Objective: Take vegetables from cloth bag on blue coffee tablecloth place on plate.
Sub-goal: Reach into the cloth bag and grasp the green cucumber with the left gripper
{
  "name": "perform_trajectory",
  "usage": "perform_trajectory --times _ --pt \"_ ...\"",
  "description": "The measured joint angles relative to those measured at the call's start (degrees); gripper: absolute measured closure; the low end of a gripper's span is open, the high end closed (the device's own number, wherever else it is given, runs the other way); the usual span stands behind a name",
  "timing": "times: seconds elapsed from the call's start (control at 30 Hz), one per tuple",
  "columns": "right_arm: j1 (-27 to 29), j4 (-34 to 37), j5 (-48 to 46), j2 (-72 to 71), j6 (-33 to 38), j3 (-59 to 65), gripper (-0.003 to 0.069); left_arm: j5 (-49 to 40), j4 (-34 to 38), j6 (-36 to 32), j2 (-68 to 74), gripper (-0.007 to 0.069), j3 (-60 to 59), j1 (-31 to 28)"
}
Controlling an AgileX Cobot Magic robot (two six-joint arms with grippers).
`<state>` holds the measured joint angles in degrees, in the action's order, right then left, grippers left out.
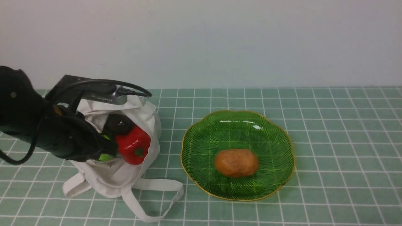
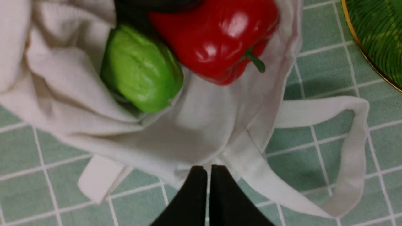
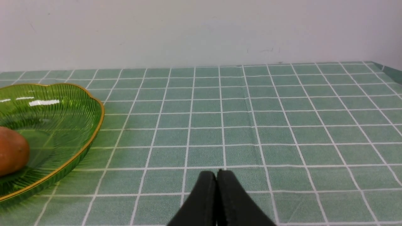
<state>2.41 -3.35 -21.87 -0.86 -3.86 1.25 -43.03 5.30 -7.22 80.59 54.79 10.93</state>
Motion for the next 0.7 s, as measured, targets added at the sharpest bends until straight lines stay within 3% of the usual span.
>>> perform_trajectory --times 0.13,0.27,0.37,0.53,0.7 --pt "0.0 0.0 0.0 0.0 0.0 0.0 0.0669 3.82 -4.98 0.0 4.28 0.0559 1.95 0.72" --pt "0.0 0.0 0.0 0.0 0.0 0.0 0.0669 8.68 -9.37 0.0 7.57 0.0394 2.15 0.72" --pt "0.0 0.0 0.0 0.0 0.0 0.0 0.0669 10.5 -12.31 0.0 10.57 0.0214 2.21 0.82" --pt "0.0 0.0 0.0 0.0 0.0 0.0 0.0669 10.74 -14.08 0.0 14.39 0.0049 2.28 1.13" --pt "0.0 0.0 0.0 0.0 0.0 0.0 0.0669 10.68 -15.88 0.0 15.8 0.0005 2.3 2.93"
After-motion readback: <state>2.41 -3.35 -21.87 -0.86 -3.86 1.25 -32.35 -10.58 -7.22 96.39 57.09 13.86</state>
